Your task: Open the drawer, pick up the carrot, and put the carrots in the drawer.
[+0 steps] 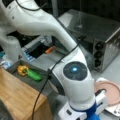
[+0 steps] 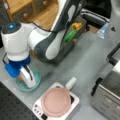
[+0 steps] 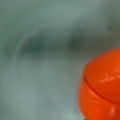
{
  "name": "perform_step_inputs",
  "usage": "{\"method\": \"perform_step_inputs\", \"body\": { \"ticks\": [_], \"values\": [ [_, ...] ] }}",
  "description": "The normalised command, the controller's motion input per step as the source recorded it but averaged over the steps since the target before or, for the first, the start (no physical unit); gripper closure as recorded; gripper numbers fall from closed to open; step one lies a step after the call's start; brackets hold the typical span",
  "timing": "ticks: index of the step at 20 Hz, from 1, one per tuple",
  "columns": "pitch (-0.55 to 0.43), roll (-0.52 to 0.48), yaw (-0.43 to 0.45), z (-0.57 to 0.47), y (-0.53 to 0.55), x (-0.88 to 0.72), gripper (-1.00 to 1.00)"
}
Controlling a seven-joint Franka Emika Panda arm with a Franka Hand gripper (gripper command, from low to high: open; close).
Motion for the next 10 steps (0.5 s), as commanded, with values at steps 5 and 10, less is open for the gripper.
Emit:
{"method": "perform_step_inputs", "body": {
  "ticks": [5, 10],
  "values": [
    [-0.100, 0.179, -0.012, -0.09, -0.11, -0.03, -1.00],
    [-0.108, 0.174, -0.062, -0.13, -0.01, -0.13, -1.00]
  ]
}}
